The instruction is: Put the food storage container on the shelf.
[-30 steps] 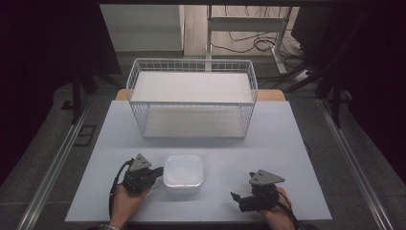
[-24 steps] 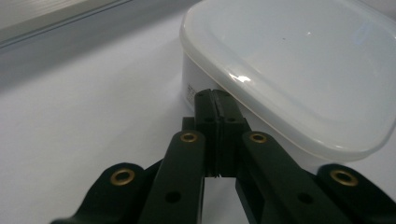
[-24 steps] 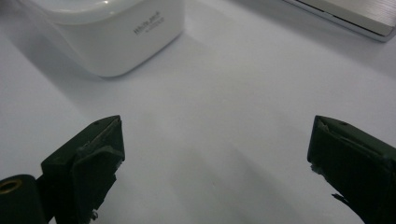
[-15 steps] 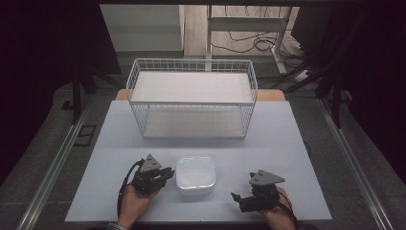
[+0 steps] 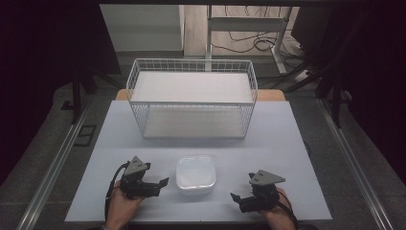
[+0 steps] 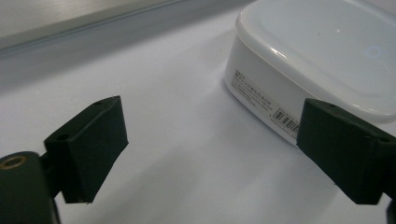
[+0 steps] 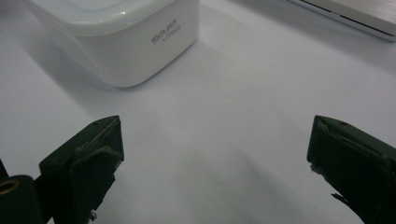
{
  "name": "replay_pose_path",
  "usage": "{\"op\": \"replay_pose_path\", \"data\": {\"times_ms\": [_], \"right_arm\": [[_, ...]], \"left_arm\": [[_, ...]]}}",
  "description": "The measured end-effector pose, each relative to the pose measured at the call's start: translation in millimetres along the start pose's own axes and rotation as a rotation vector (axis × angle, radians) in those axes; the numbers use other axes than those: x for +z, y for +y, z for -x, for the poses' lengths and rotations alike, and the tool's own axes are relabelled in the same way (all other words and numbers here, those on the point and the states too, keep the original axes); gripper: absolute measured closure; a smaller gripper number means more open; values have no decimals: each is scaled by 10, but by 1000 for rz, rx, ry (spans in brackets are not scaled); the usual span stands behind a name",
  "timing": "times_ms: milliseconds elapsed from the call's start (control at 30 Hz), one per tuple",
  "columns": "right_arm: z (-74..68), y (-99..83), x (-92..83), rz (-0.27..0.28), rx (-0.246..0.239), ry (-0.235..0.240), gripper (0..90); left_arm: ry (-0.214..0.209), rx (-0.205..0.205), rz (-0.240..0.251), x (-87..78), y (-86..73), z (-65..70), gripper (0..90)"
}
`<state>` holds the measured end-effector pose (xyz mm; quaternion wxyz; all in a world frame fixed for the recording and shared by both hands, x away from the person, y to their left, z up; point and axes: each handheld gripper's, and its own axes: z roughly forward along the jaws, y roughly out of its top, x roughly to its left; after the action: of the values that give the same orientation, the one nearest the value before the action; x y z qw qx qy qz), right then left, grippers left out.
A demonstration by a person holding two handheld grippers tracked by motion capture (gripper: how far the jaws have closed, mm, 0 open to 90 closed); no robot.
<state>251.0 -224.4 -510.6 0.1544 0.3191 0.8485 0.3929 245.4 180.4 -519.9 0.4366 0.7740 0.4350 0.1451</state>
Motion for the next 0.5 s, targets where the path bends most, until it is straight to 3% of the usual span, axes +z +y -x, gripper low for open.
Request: {"op": "replay_pose_path", "data": {"times_ms": [167, 333, 500], "right_arm": [[18, -3, 26, 14, 34, 9, 19], [39, 20, 22, 36, 49, -5, 19], [39, 96, 53, 37, 62, 67, 32]], "left_arm": [[-31, 45, 27, -12, -13, 8, 35], [-43, 31, 26, -30, 4, 8, 27], [-58, 18, 20, -47, 46, 31, 34]]}}
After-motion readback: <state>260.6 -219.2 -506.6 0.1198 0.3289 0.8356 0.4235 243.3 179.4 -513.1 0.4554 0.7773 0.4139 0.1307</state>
